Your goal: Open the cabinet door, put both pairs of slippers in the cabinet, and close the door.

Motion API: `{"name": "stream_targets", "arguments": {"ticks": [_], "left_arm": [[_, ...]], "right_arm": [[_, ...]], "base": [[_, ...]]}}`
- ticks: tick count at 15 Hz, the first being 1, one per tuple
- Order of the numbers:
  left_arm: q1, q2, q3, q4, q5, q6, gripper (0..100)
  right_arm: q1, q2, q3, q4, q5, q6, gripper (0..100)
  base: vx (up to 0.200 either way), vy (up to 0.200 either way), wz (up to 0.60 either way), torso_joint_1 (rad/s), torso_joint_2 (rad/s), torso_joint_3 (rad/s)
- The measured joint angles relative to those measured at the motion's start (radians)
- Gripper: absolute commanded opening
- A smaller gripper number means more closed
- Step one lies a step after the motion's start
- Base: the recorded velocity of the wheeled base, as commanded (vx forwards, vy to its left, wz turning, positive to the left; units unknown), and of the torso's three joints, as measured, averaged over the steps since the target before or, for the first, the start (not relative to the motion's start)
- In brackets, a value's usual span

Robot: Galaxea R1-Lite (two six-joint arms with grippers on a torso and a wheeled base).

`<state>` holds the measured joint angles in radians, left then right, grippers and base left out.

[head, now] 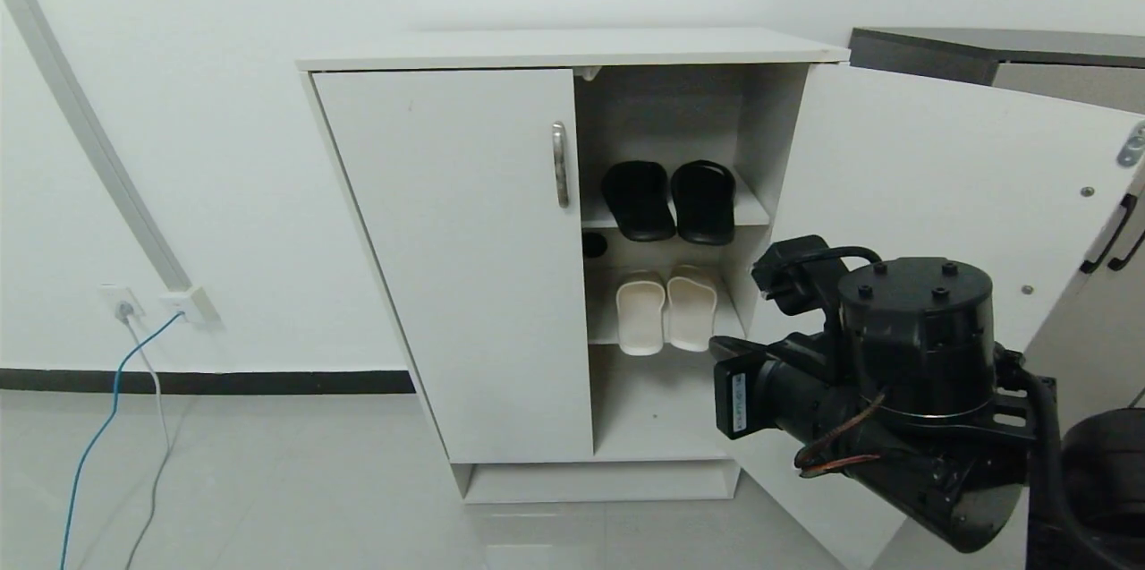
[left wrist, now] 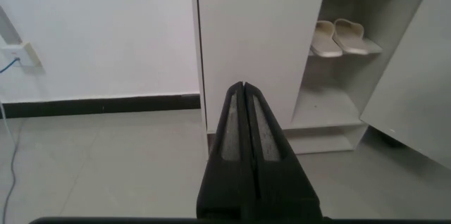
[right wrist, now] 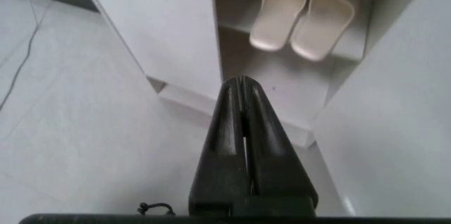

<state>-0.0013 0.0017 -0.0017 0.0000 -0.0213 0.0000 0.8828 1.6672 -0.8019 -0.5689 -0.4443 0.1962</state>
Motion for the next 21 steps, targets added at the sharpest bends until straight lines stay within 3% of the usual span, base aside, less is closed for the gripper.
{"name": "stream_targets", "arguments": {"ticks": [21], "left_arm": [[0.0, 0.0, 0.0, 0.0, 0.0, 0.0, 0]], "right_arm": [[-0.001, 0.025, 0.022, 0.0, 0.001, -0.008, 0]], "base": [[0.0, 0.0, 0.0, 0.0, 0.0, 0.0]]}}
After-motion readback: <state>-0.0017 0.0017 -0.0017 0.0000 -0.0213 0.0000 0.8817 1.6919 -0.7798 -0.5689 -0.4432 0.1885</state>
